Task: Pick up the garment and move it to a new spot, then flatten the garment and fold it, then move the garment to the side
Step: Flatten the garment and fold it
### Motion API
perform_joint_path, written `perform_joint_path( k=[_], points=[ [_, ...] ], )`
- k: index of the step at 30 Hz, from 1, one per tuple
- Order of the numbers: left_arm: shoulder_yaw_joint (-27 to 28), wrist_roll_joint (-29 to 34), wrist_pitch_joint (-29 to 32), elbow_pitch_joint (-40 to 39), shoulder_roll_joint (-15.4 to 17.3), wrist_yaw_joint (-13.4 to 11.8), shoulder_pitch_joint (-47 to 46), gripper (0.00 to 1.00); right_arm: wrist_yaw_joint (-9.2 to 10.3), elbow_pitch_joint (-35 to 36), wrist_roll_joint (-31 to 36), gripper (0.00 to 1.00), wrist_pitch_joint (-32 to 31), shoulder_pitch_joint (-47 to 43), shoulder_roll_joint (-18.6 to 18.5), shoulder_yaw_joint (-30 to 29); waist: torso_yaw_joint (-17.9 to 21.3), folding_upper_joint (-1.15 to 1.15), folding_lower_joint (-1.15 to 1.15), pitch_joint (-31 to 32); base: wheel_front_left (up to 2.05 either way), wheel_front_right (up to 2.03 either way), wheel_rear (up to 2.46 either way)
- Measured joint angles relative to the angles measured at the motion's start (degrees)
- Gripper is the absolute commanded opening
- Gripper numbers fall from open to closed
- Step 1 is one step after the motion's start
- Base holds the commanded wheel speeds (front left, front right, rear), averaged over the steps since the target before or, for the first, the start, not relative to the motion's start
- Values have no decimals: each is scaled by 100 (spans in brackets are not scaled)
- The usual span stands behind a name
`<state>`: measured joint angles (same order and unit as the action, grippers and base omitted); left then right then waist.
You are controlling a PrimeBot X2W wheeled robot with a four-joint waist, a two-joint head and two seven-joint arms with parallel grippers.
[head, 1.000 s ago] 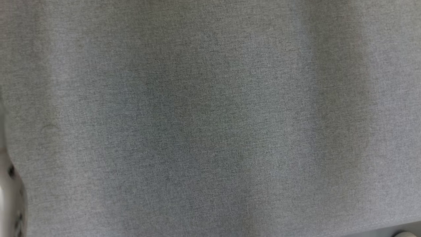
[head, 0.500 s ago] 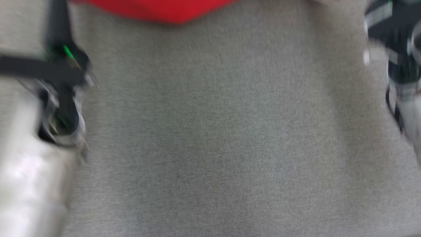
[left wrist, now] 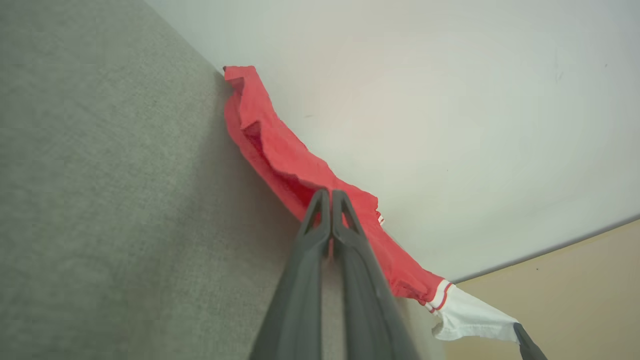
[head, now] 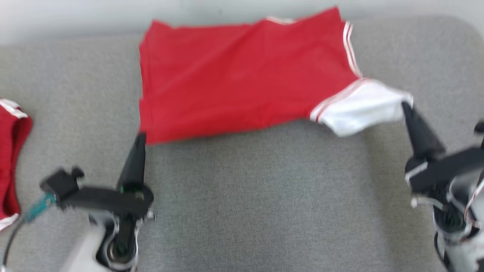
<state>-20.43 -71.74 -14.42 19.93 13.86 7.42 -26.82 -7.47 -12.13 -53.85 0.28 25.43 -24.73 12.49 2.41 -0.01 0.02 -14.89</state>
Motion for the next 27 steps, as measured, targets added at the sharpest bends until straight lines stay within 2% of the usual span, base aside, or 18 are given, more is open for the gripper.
perform_joint_path(
  k=[9,16,21,27],
  points=[
    [-114,198,-46,-5,45,1,1090,0,0,531,686,0,-1169,-1586,745,-1107,-17,0,0,573,0,0,0],
    [-162,510,-55,-31,67,7,1609,0,0,996,1215,0,-2661,-2485,1270,-1812,-41,0,-1,780,0,0,0],
    [-92,670,-56,-122,102,-174,1930,0,0,1523,1529,0,-3587,-2862,1671,-2151,-18,1,-2,830,0,0,0],
    [-76,768,-56,-272,177,-296,2230,0,0,1976,1746,0,-4312,-3176,1917,-2576,-10,0,-2,896,0,0,0]
  ],
)
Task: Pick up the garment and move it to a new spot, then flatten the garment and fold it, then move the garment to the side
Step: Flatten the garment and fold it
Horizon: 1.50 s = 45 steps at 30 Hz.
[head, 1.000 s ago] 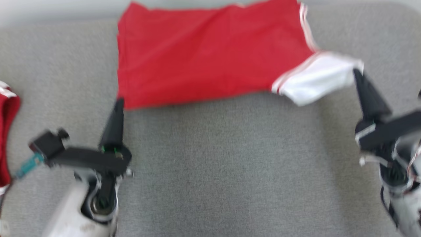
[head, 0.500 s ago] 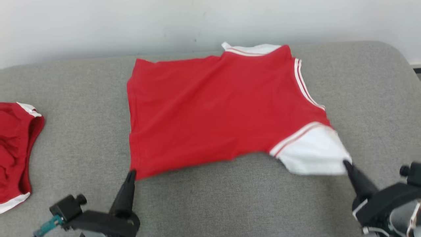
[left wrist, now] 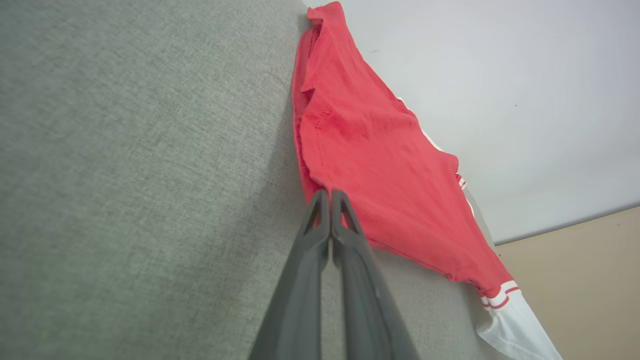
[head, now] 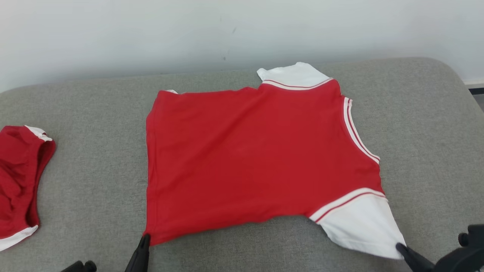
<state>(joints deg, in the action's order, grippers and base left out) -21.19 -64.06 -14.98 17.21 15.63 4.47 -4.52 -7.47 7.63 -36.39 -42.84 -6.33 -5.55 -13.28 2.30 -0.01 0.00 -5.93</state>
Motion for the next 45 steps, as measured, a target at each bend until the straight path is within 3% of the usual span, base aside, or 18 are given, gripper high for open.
perform_joint_path(
  k=[9,12,25,45],
  points=[
    [-46,85,85,-349,158,-345,568,0,0,588,10,0,-1027,-577,216,-361,8,0,0,130,0,0,0],
    [-16,52,87,-516,182,-408,669,0,0,730,-43,0,-1055,-600,246,-439,22,0,0,150,0,0,0],
    [-21,-19,145,-827,-47,-497,297,0,0,194,-186,0,-275,621,263,-257,-33,1,-1,110,0,0,0],
    [229,365,35,344,-458,-636,-1252,0,0,-1536,408,0,1026,2791,265,89,-63,1,-1,-502,0,0,0]
  ],
)
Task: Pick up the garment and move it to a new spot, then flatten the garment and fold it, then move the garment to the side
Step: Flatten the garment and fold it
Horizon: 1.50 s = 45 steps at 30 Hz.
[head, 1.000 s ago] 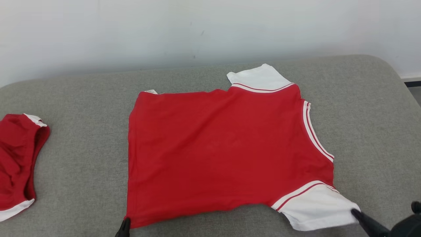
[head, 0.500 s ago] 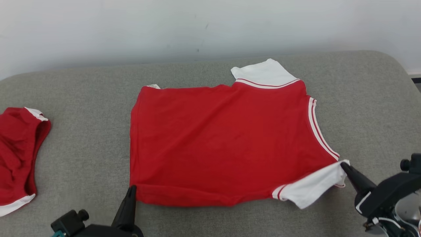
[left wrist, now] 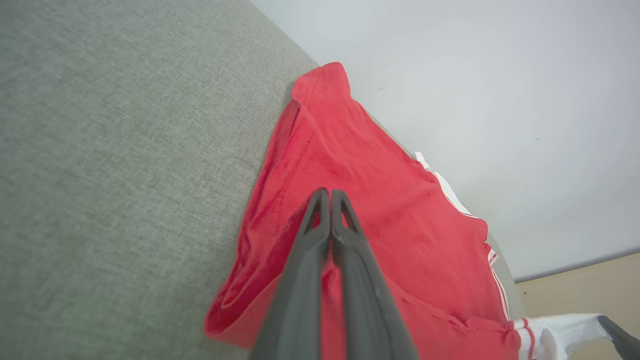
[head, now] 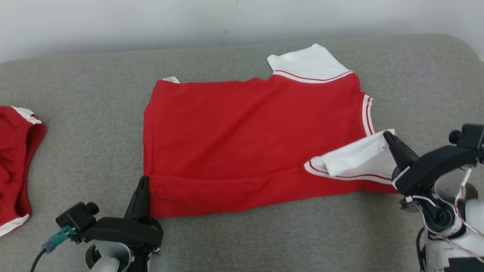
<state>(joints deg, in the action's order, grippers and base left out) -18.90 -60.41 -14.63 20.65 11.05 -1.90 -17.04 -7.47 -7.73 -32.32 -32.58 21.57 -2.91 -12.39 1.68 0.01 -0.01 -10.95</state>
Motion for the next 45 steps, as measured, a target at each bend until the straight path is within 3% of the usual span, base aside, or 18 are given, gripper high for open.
perform_joint_path(
  k=[16,27,28,29,38,45],
  points=[
    [431,380,-35,530,-324,293,-496,0,0,-1129,46,0,864,1072,-198,308,-160,0,0,-358,0,0,0],
    [661,757,-35,769,-513,322,-798,0,0,-1813,158,0,1273,1563,-257,325,-140,0,0,-524,0,0,0],
    [678,791,-35,814,-523,289,-828,66,0,-1889,190,100,1303,1611,-257,337,-139,0,0,-531,0,0,0],
    [676,794,-37,872,-537,290,-849,100,0,-1926,204,100,1380,1639,-253,356,-141,0,0,-532,0,0,0],
    [954,1127,-44,899,-631,345,-872,100,0,-2165,165,100,1615,1818,-254,488,-155,0,1,-433,0,0,0],
    [1001,1970,-45,664,-600,289,-553,100,0,-2087,380,100,1417,1464,-593,650,-161,-1,1,-240,0,0,0]
  ],
)
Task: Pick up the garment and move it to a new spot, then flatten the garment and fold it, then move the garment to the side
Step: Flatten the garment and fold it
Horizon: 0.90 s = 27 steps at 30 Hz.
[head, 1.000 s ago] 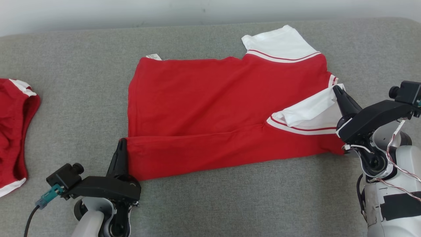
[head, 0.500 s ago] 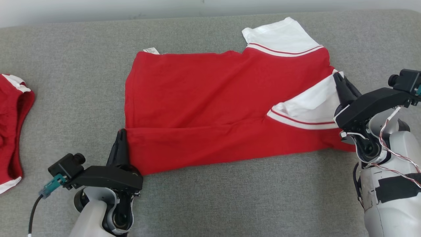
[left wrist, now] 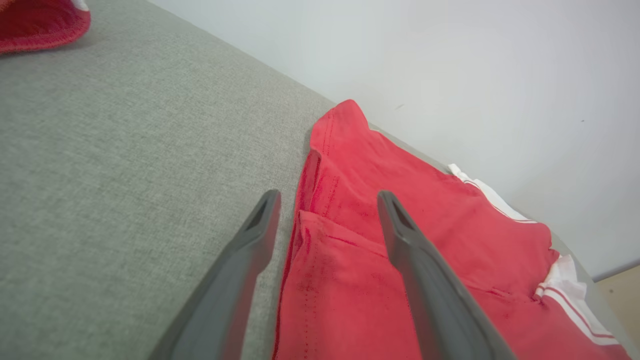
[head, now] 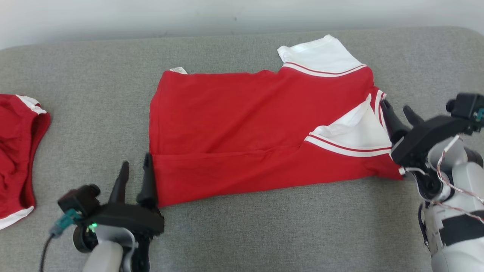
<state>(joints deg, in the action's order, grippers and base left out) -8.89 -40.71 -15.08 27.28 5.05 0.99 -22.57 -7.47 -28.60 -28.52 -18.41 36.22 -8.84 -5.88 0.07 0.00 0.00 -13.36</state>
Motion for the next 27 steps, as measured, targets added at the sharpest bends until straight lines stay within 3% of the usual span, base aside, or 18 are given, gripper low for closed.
perform_joint_path(
  k=[7,13,19,27],
  points=[
    [-460,723,-3,-12,76,-151,429,100,0,9,539,100,-472,-565,-205,-270,14,0,0,135,0,0,0],
    [-749,1118,109,114,196,-364,482,100,0,49,1152,100,-926,-821,-134,-569,49,0,0,117,0,0,0],
    [-876,1288,368,250,270,-563,366,100,0,116,1377,100,-1214,-752,70,-720,73,0,0,6,0,0,0],
    [-970,1310,554,294,260,-636,154,100,0,-131,2455,100,-1752,-596,45,-1010,13,0,0,-219,0,0,0]
  ],
)
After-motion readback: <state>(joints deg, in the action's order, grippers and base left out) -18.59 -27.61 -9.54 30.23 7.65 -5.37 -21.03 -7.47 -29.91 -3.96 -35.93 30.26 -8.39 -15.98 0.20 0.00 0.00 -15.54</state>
